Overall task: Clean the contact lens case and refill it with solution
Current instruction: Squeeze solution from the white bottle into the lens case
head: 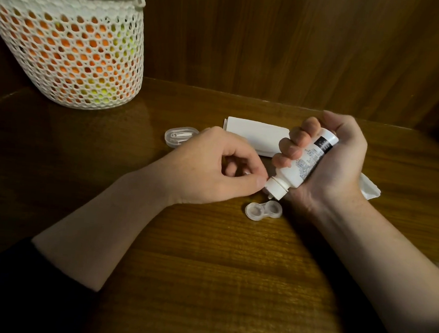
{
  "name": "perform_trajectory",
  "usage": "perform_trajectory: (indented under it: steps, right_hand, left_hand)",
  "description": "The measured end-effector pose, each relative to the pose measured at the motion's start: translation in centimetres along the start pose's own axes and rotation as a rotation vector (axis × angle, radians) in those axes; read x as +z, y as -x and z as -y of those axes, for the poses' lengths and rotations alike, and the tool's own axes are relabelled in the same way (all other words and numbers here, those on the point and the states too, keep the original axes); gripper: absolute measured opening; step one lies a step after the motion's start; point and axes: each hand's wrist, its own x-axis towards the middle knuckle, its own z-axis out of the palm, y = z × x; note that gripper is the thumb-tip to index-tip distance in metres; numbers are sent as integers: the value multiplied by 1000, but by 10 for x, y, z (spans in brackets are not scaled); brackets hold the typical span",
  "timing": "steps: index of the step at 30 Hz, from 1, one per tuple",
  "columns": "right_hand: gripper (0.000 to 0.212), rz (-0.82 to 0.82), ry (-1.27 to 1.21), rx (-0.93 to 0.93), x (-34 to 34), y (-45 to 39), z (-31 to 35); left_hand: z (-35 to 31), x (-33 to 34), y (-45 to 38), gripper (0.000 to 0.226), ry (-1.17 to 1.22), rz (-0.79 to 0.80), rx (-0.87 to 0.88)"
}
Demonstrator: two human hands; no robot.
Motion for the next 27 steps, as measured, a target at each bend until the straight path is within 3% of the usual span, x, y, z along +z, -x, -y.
perform_trajectory:
  steps: [27]
  right_hand:
    - [40,-7,98,-28,-9,0,11]
  left_hand:
    - [5,10,-4,16,-80,31,29]
